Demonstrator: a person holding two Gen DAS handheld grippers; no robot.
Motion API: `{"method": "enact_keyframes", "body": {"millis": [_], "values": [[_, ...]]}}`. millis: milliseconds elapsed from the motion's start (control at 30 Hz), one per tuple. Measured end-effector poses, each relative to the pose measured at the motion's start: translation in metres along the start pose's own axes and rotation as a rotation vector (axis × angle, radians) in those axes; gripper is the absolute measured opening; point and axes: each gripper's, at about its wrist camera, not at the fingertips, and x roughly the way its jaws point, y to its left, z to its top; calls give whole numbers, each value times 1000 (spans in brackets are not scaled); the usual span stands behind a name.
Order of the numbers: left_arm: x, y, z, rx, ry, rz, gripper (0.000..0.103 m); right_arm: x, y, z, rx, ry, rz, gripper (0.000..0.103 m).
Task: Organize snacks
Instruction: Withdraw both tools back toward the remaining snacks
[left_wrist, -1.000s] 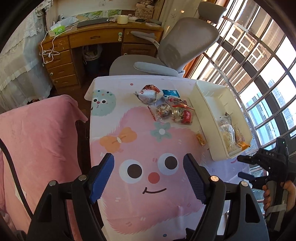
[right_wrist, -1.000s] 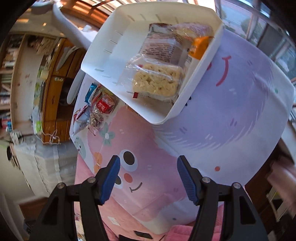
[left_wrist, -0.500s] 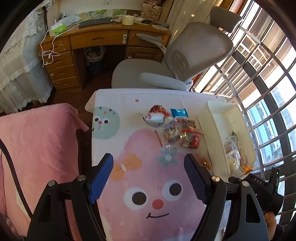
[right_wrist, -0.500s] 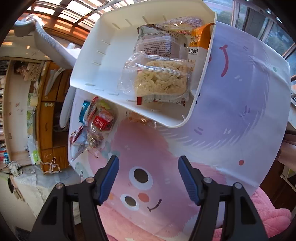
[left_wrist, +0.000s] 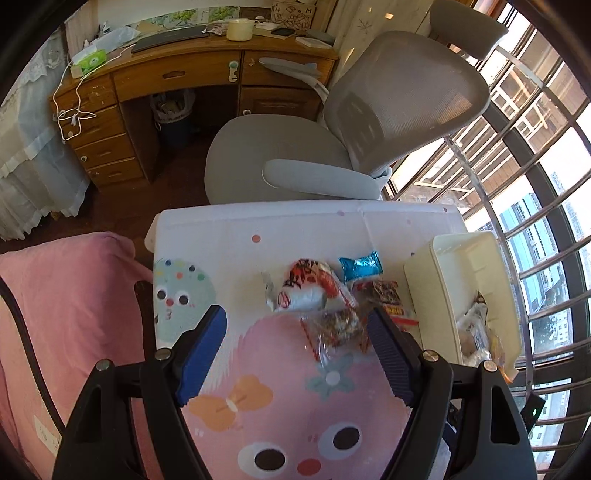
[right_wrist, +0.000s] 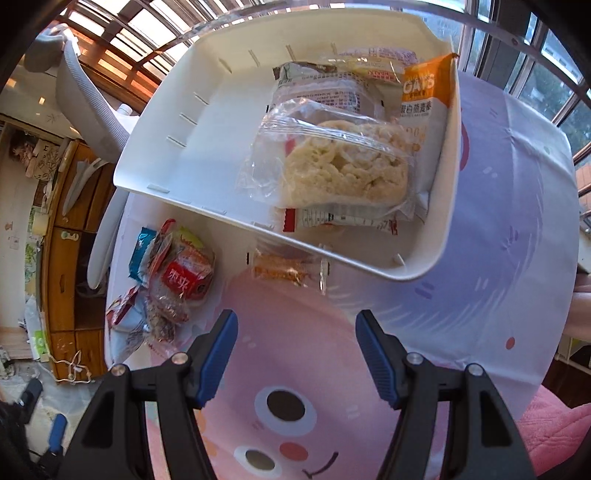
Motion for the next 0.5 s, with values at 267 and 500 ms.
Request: {"method": "enact_keyframes", "body": {"millis": [267, 500], "values": [[66, -4, 26, -23, 96, -3, 79, 26, 11, -7, -4, -58, -60, 67], [116, -10, 30, -27, 183, -9, 80, 48, 18, -10, -14, -41, -85, 67]]}}
